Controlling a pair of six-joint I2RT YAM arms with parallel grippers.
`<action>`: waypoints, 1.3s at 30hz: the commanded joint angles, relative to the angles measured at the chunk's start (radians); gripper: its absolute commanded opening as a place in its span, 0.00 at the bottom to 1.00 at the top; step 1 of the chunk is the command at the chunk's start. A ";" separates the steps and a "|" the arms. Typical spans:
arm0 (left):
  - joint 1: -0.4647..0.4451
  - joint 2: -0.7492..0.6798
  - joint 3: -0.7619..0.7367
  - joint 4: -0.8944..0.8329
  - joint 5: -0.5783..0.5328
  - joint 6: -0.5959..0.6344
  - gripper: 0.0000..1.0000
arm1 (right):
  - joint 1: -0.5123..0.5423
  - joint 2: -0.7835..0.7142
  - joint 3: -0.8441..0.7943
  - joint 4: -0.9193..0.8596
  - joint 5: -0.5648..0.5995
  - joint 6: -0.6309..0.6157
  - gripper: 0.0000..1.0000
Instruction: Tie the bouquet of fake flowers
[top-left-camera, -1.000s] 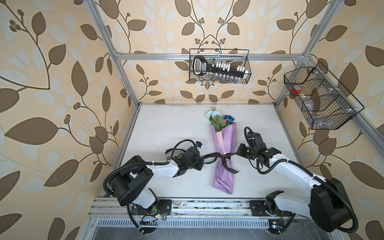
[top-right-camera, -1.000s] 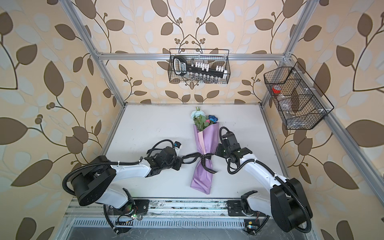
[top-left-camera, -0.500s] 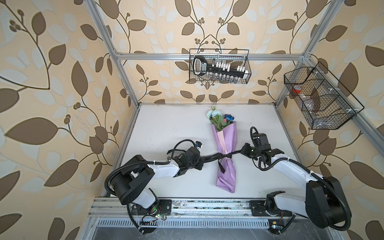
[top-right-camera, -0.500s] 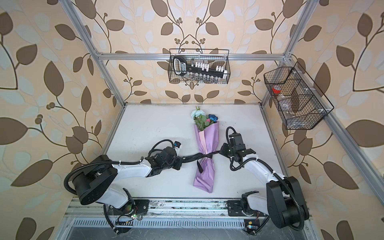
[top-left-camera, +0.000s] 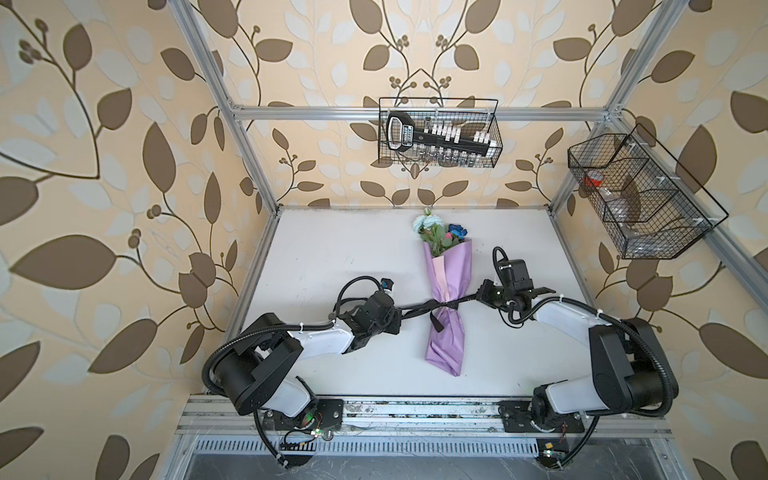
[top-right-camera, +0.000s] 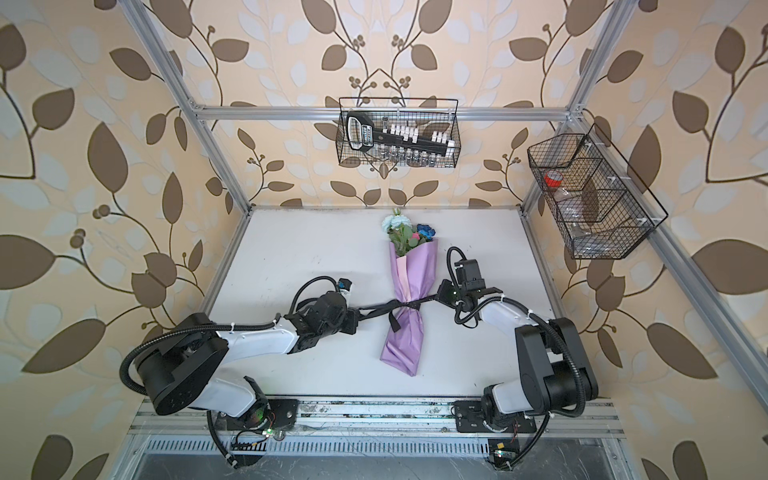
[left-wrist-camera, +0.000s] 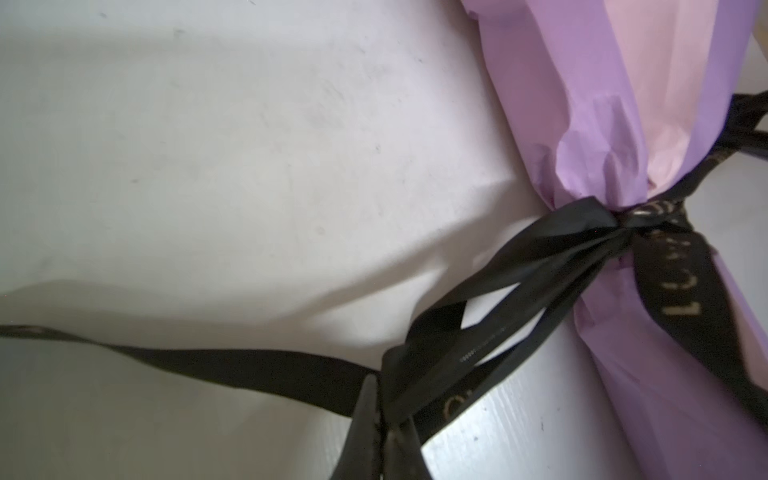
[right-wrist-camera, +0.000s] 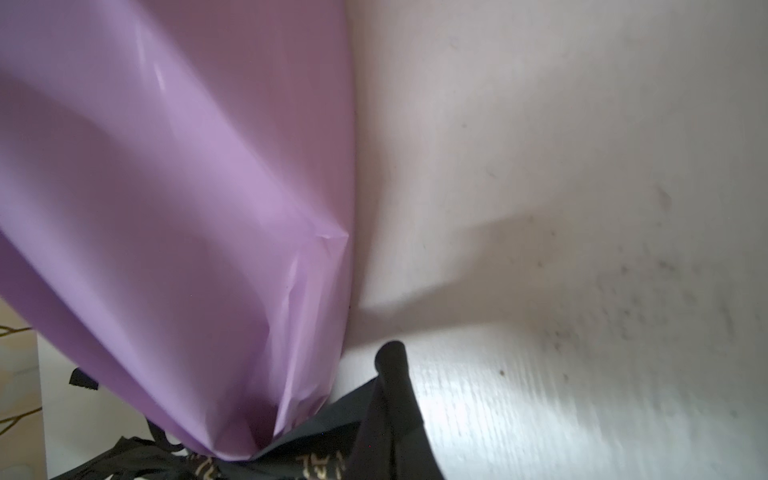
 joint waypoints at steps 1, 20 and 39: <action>0.069 -0.082 -0.047 -0.115 -0.138 -0.031 0.00 | -0.044 0.052 0.055 0.032 0.089 -0.049 0.00; 0.076 -0.082 -0.002 -0.140 -0.152 -0.013 0.00 | -0.070 0.188 0.159 0.034 -0.022 -0.152 0.00; 0.027 0.059 0.076 -0.024 0.158 0.015 0.00 | 0.043 -0.142 0.139 -0.224 -0.012 -0.171 0.41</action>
